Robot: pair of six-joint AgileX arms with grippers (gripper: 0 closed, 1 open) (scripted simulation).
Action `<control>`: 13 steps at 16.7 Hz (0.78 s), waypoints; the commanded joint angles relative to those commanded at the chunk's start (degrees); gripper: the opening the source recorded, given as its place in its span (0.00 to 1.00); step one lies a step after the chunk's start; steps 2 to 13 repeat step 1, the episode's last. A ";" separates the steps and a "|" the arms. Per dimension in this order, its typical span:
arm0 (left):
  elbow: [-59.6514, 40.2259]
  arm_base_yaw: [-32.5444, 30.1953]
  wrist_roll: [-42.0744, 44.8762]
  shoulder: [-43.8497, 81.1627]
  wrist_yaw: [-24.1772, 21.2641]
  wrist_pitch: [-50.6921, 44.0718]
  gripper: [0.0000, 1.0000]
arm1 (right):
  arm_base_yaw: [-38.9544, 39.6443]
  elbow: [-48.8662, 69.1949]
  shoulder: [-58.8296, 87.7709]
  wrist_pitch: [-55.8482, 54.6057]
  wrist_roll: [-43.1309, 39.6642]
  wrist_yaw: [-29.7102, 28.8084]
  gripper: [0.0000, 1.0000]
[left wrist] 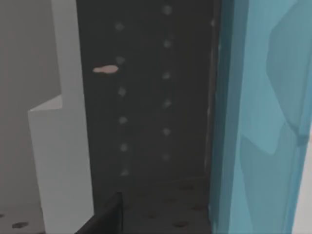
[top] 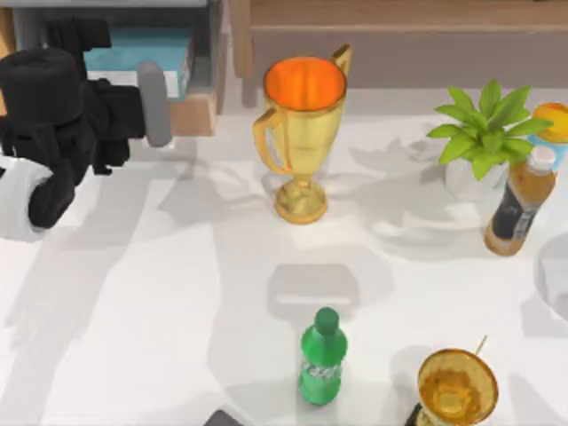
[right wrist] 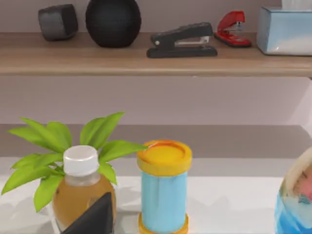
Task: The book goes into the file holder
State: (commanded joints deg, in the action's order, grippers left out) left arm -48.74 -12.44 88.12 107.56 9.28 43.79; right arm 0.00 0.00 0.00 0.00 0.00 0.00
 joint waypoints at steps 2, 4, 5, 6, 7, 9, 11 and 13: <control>0.00 0.00 0.00 0.00 0.00 0.00 1.00 | 0.00 0.00 0.00 0.00 0.00 0.00 1.00; 0.00 0.00 0.00 0.00 0.00 0.00 1.00 | 0.00 0.00 0.00 0.00 0.00 0.00 1.00; 0.00 0.00 0.00 0.00 0.00 0.00 1.00 | 0.00 0.00 0.00 0.00 0.00 0.00 1.00; 0.00 0.00 0.00 0.00 0.00 0.00 1.00 | 0.00 0.00 0.00 0.00 0.00 0.00 1.00; 0.00 0.00 0.00 0.00 0.00 0.00 1.00 | 0.00 0.00 0.00 0.00 0.00 0.00 1.00; 0.00 0.00 0.00 0.00 0.00 0.00 1.00 | 0.00 0.00 0.00 0.00 0.00 0.00 1.00; 0.00 0.00 0.00 0.00 0.00 0.00 1.00 | 0.00 0.00 0.00 0.00 0.00 0.00 1.00; 0.00 0.00 0.00 0.00 0.00 0.00 1.00 | 0.00 0.00 0.00 0.00 0.00 0.00 1.00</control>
